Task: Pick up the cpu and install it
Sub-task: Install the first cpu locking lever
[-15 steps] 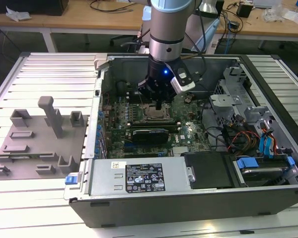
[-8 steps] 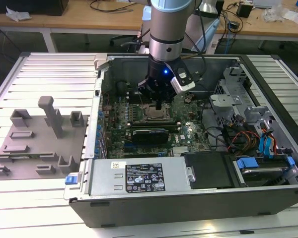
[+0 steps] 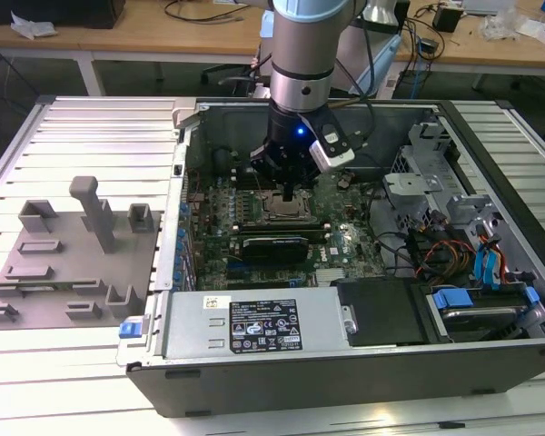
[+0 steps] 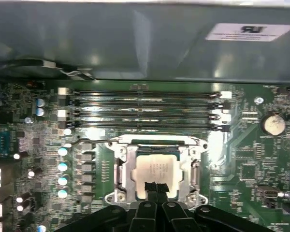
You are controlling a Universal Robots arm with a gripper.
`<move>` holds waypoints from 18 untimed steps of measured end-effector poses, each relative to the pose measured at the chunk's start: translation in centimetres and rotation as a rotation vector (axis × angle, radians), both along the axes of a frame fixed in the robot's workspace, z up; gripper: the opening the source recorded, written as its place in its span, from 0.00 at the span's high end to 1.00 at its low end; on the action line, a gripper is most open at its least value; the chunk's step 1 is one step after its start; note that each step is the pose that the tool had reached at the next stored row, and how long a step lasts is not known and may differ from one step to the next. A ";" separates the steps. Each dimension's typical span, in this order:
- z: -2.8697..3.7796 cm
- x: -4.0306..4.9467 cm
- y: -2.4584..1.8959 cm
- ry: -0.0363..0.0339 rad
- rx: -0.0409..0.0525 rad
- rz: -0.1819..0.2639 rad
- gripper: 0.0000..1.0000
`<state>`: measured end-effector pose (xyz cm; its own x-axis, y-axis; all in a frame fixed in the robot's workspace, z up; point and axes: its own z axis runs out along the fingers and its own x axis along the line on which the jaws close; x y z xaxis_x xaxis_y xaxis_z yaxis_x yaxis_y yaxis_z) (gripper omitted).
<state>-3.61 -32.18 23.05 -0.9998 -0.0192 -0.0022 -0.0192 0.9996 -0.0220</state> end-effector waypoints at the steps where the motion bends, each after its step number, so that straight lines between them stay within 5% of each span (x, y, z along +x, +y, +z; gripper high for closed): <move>1: 0.00 -0.77 0.02 0.0000 0.0000 -0.001 0.89; 8: 0.00 -3.69 0.14 0.0000 0.0000 -0.007 0.89; 14: 0.00 -4.82 0.16 -0.0001 0.0004 -0.008 0.89; 18: 0.00 -5.58 0.16 -0.0019 0.0199 -0.008 0.89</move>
<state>-9.19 -32.01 23.05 -0.9999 -0.0110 -0.0044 -0.0110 0.9999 -0.0021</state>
